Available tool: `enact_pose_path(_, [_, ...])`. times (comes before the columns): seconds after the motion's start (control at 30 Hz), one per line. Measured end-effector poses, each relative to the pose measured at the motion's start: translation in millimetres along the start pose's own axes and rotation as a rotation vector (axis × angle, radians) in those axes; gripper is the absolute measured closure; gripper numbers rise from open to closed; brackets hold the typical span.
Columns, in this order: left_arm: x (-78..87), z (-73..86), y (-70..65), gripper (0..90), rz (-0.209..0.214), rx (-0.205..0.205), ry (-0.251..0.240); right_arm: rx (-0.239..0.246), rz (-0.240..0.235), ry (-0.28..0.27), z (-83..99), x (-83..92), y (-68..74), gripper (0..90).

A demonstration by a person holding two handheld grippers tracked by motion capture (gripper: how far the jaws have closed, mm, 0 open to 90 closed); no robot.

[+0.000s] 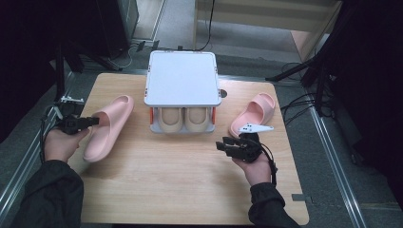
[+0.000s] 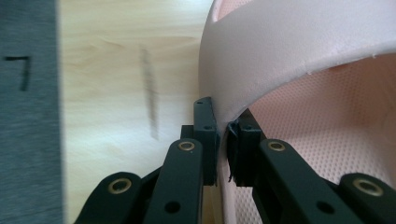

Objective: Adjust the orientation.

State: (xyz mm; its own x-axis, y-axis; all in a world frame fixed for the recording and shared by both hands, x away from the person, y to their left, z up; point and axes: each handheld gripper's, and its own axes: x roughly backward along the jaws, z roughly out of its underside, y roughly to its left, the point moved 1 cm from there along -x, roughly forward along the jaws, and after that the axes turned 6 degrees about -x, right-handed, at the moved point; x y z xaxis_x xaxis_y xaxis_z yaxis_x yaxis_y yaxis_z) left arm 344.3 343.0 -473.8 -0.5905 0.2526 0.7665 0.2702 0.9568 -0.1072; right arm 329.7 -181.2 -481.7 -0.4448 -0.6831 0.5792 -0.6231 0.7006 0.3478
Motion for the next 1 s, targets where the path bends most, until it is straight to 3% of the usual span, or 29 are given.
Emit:
enact_pose_path(0.1, [10.8, 7.9, -13.3, 83.6, -0.003, -0.031, 0.005, 0.003, -0.009, 0.002, -1.1, -0.4, 1.4, 58.4])
enact_pose_path(0.23, [21.0, 19.6, -32.8, 83.5, 0.029, -0.050, 0.002, 0.008, -0.019, 0.001, -2.3, -1.0, 3.4, 58.4])
enact_pose_path(0.37, [22.5, 28.7, -57.5, 83.3, 0.078, -0.092, 0.011, 0.009, -0.027, 0.006, -2.8, -3.1, 6.2, 58.7])
enact_pose_path(0.43, [22.3, 29.6, -62.0, 83.0, 0.088, -0.100, 0.017, 0.014, -0.028, 0.008, -3.2, -4.0, 7.0, 58.7])
enact_pose_path(0.47, [22.1, 31.6, -75.5, 82.7, 0.126, -0.113, 0.015, 0.019, -0.033, 0.011, -3.6, -5.9, 9.3, 58.9])
enact_pose_path(0.5, [22.0, 32.3, -79.9, 82.8, 0.140, -0.123, 0.017, 0.020, -0.035, 0.012, -3.7, -6.7, 10.3, 58.9])
enact_pose_path(0.57, [19.8, 34.2, -93.2, 82.9, 0.183, -0.141, 0.016, 0.026, -0.038, 0.019, -3.4, -7.8, 12.8, 59.0])
enact_pose_path(0.63, [18.1, 34.7, -99.3, 82.9, 0.191, -0.156, 0.017, 0.033, -0.041, 0.023, -3.2, -8.7, 15.0, 59.1])
enact_pose_path(0.67, [12.4, 34.7, -111.6, 82.9, 0.209, -0.181, 0.033, 0.033, -0.043, 0.022, -3.1, -9.2, 16.0, 59.2])
enact_pose_path(0.77, [1.6, 33.9, -131.3, 82.2, 0.248, -0.204, 0.065, 0.039, -0.048, 0.029, -2.2, -10.7, 18.4, 59.5])
enact_pose_path(0.8, [1.6, 33.9, -131.3, 82.0, 0.248, -0.204, 0.065, 0.041, -0.051, 0.031, -1.9, -11.1, 19.2, 59.6])
enact_pose_path(0.83, [-4.9, 32.5, -143.9, 81.9, 0.261, -0.229, 0.072, 0.043, -0.055, 0.031, -1.5, -11.7, 19.9, 59.8])
enact_pose_path(1.0, [-21.5, 29.7, -165.9, 80.3, 0.268, -0.270, 0.074, 0.047, -0.064, 0.037, 0.4, -14.0, 22.7, 60.3])
